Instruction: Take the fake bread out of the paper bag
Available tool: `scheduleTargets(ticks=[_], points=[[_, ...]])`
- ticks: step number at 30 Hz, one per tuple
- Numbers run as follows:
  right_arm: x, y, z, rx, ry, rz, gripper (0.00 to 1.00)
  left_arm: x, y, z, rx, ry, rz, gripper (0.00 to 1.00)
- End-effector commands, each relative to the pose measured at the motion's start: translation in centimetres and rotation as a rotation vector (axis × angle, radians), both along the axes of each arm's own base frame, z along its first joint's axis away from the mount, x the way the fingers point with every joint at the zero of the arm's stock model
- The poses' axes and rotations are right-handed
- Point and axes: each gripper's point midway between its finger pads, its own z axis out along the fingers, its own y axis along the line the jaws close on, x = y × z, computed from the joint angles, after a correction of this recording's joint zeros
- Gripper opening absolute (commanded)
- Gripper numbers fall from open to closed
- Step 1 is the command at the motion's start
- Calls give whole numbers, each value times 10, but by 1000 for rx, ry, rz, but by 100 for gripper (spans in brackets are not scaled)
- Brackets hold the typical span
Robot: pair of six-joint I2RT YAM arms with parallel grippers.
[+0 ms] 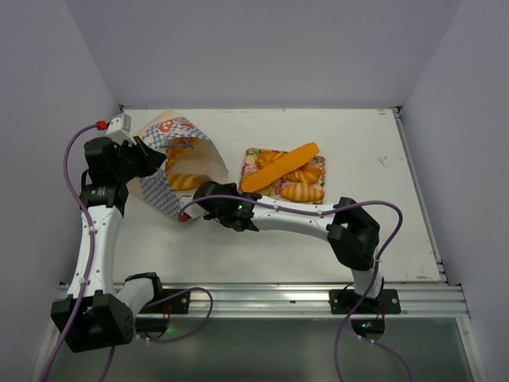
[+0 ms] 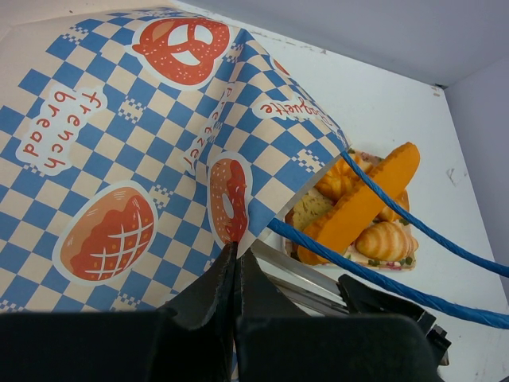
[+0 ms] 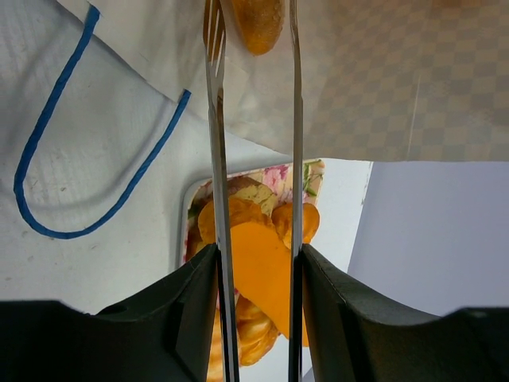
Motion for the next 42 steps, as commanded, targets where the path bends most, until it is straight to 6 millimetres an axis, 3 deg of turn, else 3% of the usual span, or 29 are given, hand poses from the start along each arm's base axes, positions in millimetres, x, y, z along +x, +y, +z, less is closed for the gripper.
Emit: scheduleTargets(ticks=[1, 13, 23, 42], points=[[-1, 9, 21, 74, -26, 4, 47, 1, 0, 23, 1, -60, -7, 0], [8, 19, 9, 35, -53, 3, 47, -1, -2, 22, -4, -58, -14, 0], [26, 24, 8, 29, -88, -17, 47, -4, -3, 20, -5, -56, -18, 0], [33, 29, 34, 91, -160, -10, 47, -1, -3, 19, -4, -51, -21, 0]])
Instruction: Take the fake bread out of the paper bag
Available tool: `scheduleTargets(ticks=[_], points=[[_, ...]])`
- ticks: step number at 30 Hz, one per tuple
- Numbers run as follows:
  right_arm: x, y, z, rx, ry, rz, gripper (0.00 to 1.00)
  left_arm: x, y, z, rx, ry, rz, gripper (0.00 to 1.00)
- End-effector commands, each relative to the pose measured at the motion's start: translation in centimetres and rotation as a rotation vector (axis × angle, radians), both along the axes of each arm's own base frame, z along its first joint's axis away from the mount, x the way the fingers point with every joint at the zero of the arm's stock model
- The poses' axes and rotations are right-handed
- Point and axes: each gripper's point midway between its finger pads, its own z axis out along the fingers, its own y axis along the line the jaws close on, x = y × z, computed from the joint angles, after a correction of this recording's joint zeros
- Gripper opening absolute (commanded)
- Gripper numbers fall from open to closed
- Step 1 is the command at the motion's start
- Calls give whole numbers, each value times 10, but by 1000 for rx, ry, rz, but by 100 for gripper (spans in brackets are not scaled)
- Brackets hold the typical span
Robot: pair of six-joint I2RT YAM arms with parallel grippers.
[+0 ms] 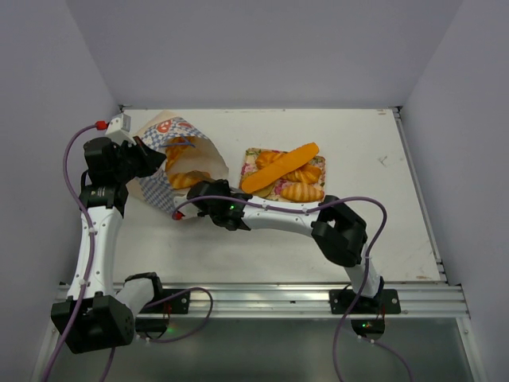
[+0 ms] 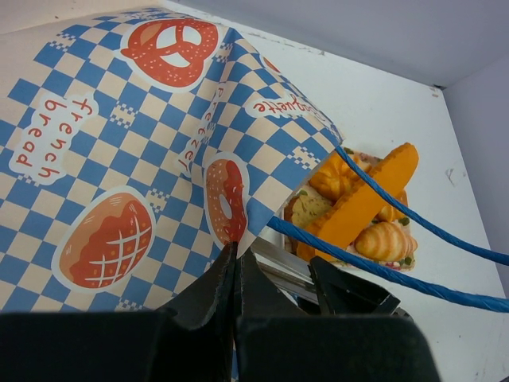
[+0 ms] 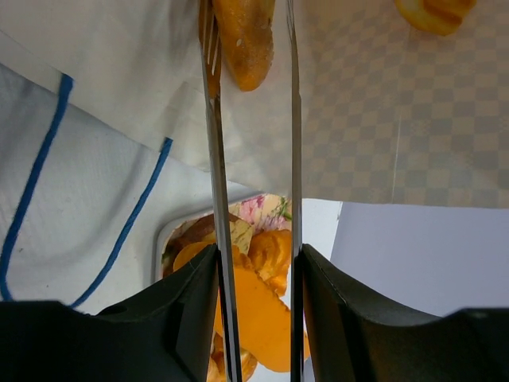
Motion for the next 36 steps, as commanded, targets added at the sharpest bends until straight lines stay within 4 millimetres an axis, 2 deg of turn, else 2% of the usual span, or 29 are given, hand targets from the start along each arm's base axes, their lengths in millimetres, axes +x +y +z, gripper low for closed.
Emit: scheduleTargets(ticks=[1, 6, 15, 18, 24, 27, 30, 32, 33, 36], points=[[10, 6, 43, 108, -77, -20, 47, 1, -2, 18, -5, -46, -19, 0], [8, 8, 43, 106, -71, -7, 47, 2, -2, 18, -4, -45, -19, 0], [14, 10, 17, 52, -60, -16, 46, 0, -2, 20, -6, -47, -20, 0], [19, 9, 15, 47, -62, -27, 45, 0, -2, 21, -4, -51, -21, 0], [26, 4, 9, 40, -51, -40, 36, 0, -2, 19, -3, -48, -21, 0], [24, 4, 13, 52, -40, -37, 21, 0, -2, 17, -3, -43, -20, 0], [20, 2, 22, 75, -26, -32, 12, 1, -1, 16, 1, -41, -15, 0], [17, 0, 35, 98, -19, -29, 8, 2, 0, 16, 3, -41, -11, 0], [15, 0, 39, 114, -8, -25, 3, 3, 1, 15, 4, -38, -10, 0], [9, -5, 59, 152, 2, -24, 0, 5, 0, 15, -2, -39, -11, 0]])
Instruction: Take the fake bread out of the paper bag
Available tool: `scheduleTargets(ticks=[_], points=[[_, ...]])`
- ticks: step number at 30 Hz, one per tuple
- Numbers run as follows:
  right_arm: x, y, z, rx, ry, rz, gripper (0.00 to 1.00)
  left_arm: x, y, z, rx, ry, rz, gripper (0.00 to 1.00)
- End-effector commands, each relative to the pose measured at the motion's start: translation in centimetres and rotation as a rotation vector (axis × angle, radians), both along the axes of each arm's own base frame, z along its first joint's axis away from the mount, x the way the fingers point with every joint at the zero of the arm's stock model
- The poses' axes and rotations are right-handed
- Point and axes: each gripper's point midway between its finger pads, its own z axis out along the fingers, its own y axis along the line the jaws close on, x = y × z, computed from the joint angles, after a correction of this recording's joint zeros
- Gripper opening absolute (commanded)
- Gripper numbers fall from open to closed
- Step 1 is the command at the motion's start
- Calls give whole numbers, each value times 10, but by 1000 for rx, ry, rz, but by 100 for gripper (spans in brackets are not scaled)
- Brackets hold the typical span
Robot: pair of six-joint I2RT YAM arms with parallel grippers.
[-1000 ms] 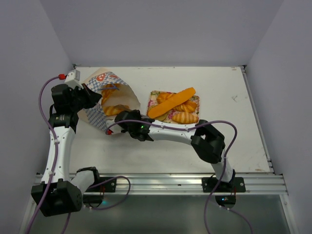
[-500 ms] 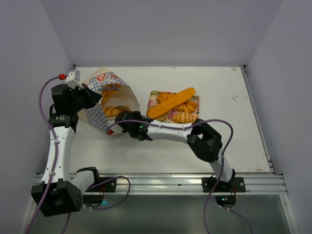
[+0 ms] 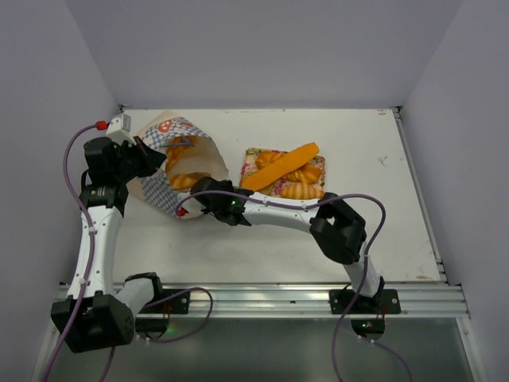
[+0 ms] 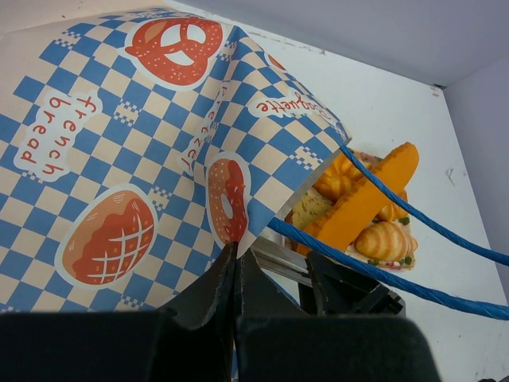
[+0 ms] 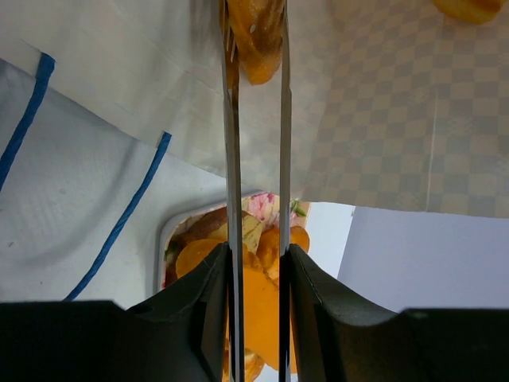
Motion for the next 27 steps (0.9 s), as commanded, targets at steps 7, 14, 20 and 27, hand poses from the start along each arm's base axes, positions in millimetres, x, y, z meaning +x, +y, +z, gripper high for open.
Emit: scheduleTargets(ticks=[7, 14, 20, 27], points=[[-13, -13, 107, 201, -36, 9, 0, 9, 2, 19, 1, -46, -3, 0], [-23, -29, 121, 190, -40, 30, 0, 14, 6, 19, 11, -42, 6, 0], [-34, -50, 132, 163, -46, 58, 0, 16, 7, 21, 17, -42, 7, 0], [-59, -78, 141, 150, -1, 126, 0, 15, 7, 22, 25, -41, 9, 0]])
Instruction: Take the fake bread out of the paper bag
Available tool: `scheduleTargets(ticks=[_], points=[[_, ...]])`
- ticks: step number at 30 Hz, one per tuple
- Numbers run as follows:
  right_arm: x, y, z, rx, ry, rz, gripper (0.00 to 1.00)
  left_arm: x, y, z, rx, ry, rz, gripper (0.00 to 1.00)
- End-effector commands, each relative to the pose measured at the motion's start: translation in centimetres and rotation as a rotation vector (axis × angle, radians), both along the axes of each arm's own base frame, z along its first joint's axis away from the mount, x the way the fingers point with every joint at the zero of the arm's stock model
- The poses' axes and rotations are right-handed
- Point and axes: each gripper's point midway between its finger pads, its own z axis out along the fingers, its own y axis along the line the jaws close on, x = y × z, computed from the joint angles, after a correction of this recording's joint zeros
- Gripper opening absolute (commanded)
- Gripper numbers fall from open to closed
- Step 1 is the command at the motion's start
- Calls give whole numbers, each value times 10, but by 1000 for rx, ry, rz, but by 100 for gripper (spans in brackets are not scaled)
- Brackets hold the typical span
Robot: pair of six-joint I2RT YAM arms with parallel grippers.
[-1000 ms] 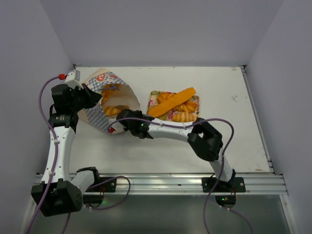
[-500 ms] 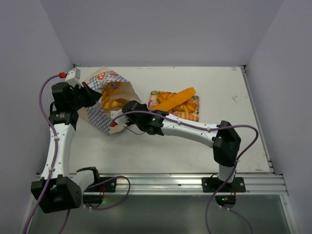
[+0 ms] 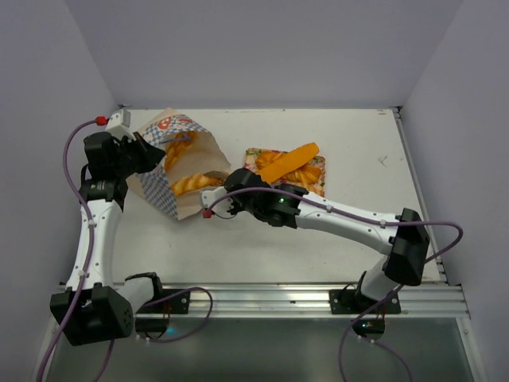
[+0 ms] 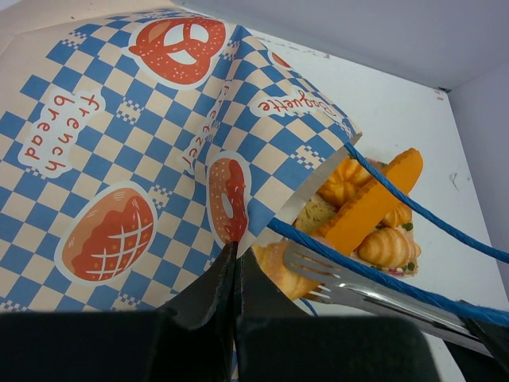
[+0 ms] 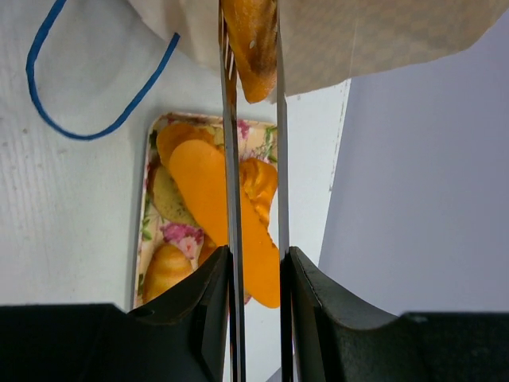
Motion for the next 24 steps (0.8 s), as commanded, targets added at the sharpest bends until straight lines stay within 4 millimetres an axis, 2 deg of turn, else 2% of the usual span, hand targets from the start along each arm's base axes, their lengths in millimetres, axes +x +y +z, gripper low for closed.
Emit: scheduleTargets(ticks=[1, 3, 5, 7, 8, 11, 17, 19, 24], points=[[-15, -15, 36, 68, -20, 51, 0, 4, 4, 20, 18, -47, 5, 0], [-15, -25, 45, 82, -33, 48, 0, 3, 4, 20, 21, -46, 6, 0], [-19, -34, 41, 79, 0, 59, 0, 3, 5, 21, 20, -47, 8, 0], [-18, -47, 52, 124, 25, 45, 0, 2, 5, 21, 25, -44, 8, 0], [-24, -52, 49, 127, 77, 67, 0, 2, 6, 21, 27, -41, 12, 0], [-30, -68, 60, 161, 117, 77, 0, 2, 6, 20, 28, -37, 13, 0], [-33, -103, 69, 182, 120, 50, 0, 1, 7, 22, 32, -35, 18, 0], [-32, -117, 68, 180, 126, 32, 0, 1, 7, 22, 35, -34, 18, 0], [-29, -161, 79, 193, 100, -43, 0, 1, 7, 23, 38, -33, 15, 0]])
